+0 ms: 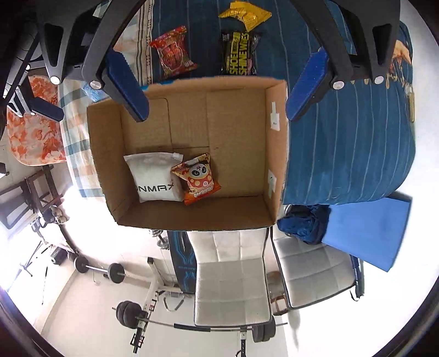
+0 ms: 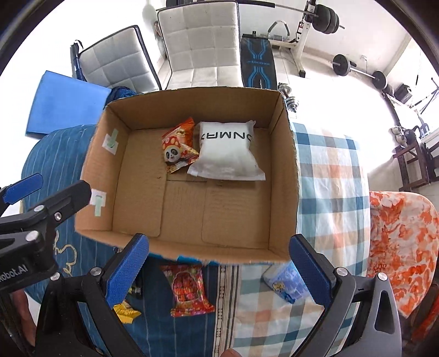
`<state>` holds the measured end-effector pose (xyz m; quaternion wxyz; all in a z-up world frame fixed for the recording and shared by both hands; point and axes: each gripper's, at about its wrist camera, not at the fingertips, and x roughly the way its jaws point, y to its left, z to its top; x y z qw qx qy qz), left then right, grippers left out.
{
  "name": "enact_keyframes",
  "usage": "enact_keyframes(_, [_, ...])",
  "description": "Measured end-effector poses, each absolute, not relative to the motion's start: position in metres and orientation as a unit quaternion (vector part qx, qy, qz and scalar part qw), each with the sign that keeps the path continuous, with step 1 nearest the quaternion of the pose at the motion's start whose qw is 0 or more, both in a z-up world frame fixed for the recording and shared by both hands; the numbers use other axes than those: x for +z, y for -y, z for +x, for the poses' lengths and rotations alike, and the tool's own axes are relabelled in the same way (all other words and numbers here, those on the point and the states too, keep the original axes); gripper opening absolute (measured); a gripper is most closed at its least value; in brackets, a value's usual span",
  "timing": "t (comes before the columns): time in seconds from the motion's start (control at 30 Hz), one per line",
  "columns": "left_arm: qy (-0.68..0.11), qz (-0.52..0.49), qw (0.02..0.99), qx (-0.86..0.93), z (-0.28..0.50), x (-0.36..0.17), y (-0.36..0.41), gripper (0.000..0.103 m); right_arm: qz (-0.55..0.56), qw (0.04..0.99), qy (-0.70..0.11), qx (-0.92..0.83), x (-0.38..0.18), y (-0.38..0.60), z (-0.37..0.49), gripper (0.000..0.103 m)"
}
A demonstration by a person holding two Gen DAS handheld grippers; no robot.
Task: Organize soft objects
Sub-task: 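Open both tools to release the packs and lift out of the box, then grasp the black SHOE SHINE WIPES pack with left tool while right tool grasps milk pack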
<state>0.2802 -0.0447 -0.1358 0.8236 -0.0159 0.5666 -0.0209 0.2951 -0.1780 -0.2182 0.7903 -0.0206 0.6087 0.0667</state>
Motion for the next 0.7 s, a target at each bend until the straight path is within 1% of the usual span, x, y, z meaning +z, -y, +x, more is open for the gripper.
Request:
enact_keyframes(0.23, [-0.551,-0.02,0.834,-0.019,0.238,-0.113,0.047,0.102,-0.013,0.804,-0.59,0.078,-0.191,0.183,0.249,0.103])
enact_keyframes(0.47, [-0.539,-0.033,0.841,-0.014,0.218,-0.095,0.044,0.102,-0.011,0.82,-0.565,0.094,-0.169,0.193,0.215,0.103])
enact_keyframes(0.57, [-0.534,-0.027,0.845,0.003,0.212,-0.093,0.036,0.102,-0.036,0.819,-0.561,0.116,-0.174,0.205,0.21,0.103])
enact_keyframes(0.7, [-0.549,-0.028,0.835,0.029,0.205,-0.115,0.025,0.102,-0.09,0.801,-0.582,0.107,-0.21,0.239,0.216,0.103])
